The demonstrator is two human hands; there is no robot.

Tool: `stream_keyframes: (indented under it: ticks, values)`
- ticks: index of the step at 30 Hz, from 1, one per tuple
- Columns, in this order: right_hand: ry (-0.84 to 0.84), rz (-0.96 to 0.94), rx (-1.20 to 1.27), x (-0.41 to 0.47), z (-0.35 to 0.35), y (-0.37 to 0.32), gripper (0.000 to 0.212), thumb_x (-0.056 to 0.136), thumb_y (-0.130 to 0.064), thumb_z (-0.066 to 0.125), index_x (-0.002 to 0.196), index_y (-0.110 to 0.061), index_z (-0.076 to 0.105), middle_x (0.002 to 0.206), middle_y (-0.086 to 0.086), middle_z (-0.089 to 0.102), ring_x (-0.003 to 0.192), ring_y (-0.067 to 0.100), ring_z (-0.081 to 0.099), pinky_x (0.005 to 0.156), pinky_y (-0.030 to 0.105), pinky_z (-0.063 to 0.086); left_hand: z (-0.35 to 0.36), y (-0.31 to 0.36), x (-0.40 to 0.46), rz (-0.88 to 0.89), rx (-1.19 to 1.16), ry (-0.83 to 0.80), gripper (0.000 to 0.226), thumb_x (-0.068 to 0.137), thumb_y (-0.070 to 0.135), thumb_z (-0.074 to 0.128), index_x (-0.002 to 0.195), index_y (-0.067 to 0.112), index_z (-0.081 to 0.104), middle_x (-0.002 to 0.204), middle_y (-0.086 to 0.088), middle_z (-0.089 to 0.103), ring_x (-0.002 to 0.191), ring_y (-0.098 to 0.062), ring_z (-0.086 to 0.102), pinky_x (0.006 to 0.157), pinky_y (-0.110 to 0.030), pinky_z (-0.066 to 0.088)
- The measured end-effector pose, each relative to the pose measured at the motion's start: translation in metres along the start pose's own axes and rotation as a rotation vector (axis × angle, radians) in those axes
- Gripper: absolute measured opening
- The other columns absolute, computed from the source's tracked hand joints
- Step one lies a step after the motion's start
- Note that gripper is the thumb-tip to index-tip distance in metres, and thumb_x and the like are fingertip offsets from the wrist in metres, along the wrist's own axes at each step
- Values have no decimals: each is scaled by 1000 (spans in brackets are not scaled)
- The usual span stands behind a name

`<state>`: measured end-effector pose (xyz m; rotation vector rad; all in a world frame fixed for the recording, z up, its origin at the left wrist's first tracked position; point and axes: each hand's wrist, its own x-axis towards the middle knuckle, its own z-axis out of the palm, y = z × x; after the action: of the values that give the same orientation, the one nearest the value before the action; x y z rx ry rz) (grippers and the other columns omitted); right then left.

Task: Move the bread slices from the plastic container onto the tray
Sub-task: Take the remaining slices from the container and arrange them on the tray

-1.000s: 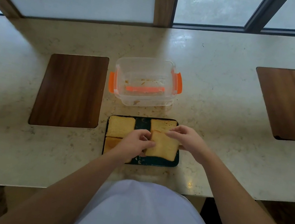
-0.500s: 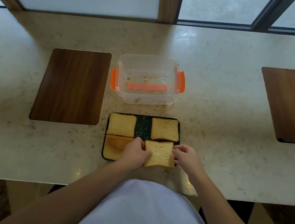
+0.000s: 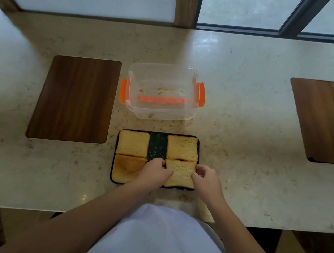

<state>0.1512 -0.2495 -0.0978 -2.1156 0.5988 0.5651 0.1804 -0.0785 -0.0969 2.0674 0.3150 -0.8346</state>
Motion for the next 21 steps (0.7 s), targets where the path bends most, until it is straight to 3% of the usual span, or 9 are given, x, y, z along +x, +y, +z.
stream_keyframes:
  ticks: [4, 7, 10, 12, 14, 16, 19, 21]
  values:
    - [-32, 6, -72, -3, 2, -3, 35, 89, -16, 56, 117, 2, 64, 114, 19, 69, 106, 36, 64, 90, 52, 54, 1, -5, -4, 40, 53, 7, 32, 89, 23, 61, 72, 38, 40, 74, 14, 48, 65, -1, 44, 59, -22, 39]
    - [-67, -2, -137, -4, 2, -7, 28, 87, -21, 56, 109, -6, 66, 108, 11, 64, 93, 25, 65, 77, 39, 55, 1, -5, -6, 58, 98, -12, 11, 87, 25, 61, 78, 23, 56, 77, 3, 54, 68, -12, 50, 58, -28, 40]
    - [-80, -24, -181, -2, 3, -8, 7, 87, -23, 54, 87, -16, 56, 92, 4, 53, 65, 10, 48, 54, 25, 35, 0, -5, -5, 72, 70, -15, 18, 83, 25, 62, 71, 19, 51, 66, 2, 47, 57, -11, 41, 51, -28, 33]
    - [-90, -22, -194, 0, 3, -9, 9, 87, -24, 54, 91, -16, 58, 89, 2, 50, 62, 9, 45, 51, 23, 30, 0, -3, -4, 79, 52, -14, 21, 82, 26, 63, 69, 20, 47, 64, 3, 43, 55, -11, 39, 52, -29, 32]
    - [-95, -21, -209, 1, 0, -13, 8, 86, -24, 54, 79, -20, 52, 79, -4, 44, 60, 9, 41, 50, 25, 28, -1, -2, -4, 74, 61, -21, 21, 81, 30, 62, 70, 18, 49, 65, 3, 43, 57, -12, 39, 54, -31, 33]
    - [-96, -24, -215, 3, -2, -16, 16, 85, -23, 54, 71, -25, 45, 74, -6, 42, 59, 12, 41, 51, 27, 30, -2, -4, -2, 70, 74, -39, 22, 82, 35, 61, 75, 15, 54, 70, 1, 48, 62, -13, 44, 57, -33, 36]
    - [-98, -19, -198, 7, -4, -16, 13, 85, -24, 54, 92, -15, 59, 90, 2, 59, 76, 19, 57, 59, 30, 39, -6, -8, -3, 81, 51, -37, 10, 87, 35, 60, 86, 25, 58, 90, 0, 58, 79, -12, 52, 71, -32, 44]
    - [-103, -22, -201, 9, -4, -17, 6, 85, -25, 54, 87, -19, 55, 87, 2, 55, 71, 17, 53, 57, 30, 39, -13, -15, -1, 89, 4, 4, 23, 92, 31, 60, 113, 25, 65, 109, -2, 66, 93, -9, 55, 75, -22, 44]
